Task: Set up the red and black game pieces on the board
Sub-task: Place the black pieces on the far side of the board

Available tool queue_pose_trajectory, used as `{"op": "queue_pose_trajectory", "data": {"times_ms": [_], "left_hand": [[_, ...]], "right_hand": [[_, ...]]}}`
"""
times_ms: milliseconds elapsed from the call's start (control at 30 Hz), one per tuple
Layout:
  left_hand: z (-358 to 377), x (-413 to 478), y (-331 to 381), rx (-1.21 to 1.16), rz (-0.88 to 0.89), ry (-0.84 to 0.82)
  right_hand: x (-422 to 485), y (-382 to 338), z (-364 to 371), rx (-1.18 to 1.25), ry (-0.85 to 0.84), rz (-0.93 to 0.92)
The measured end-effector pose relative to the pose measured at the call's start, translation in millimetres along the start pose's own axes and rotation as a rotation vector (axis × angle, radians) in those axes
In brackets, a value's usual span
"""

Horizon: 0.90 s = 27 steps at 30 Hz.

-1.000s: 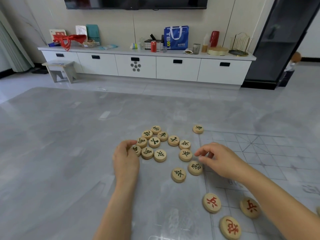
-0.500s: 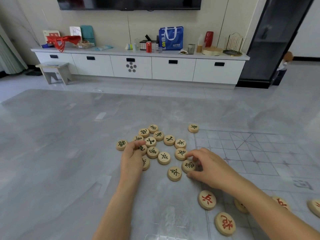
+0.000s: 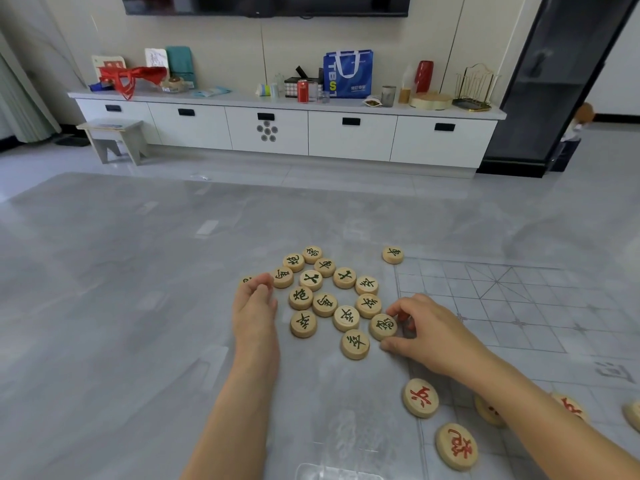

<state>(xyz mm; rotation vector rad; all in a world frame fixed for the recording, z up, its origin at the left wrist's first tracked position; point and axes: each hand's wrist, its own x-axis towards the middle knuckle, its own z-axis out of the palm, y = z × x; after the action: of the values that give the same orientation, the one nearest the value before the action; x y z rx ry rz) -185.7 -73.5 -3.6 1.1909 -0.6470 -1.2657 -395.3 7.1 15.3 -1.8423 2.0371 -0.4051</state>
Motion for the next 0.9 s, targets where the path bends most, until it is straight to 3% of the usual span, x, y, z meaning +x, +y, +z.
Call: {"op": "queue_pose_trajectory", "data": {"times_ms": [467,633,767,900], "left_hand": [[3,-2,4,0.009,-0.092,-0.008],[1,-1,5,0.063,0.011,-0.003],[-1,0,5,0.059,0.061,0.030],[-3,1,3,0.094,0.075,0.028]], "right_hand": [[-2,0,2,0.010,0.010,-0.020],[-1,0,3,0.023,0.016,-0.031],[7,-14,7,0.091,0.149,-0.062],[36,-41,19,-0.037,0.136,-0.088]]}}
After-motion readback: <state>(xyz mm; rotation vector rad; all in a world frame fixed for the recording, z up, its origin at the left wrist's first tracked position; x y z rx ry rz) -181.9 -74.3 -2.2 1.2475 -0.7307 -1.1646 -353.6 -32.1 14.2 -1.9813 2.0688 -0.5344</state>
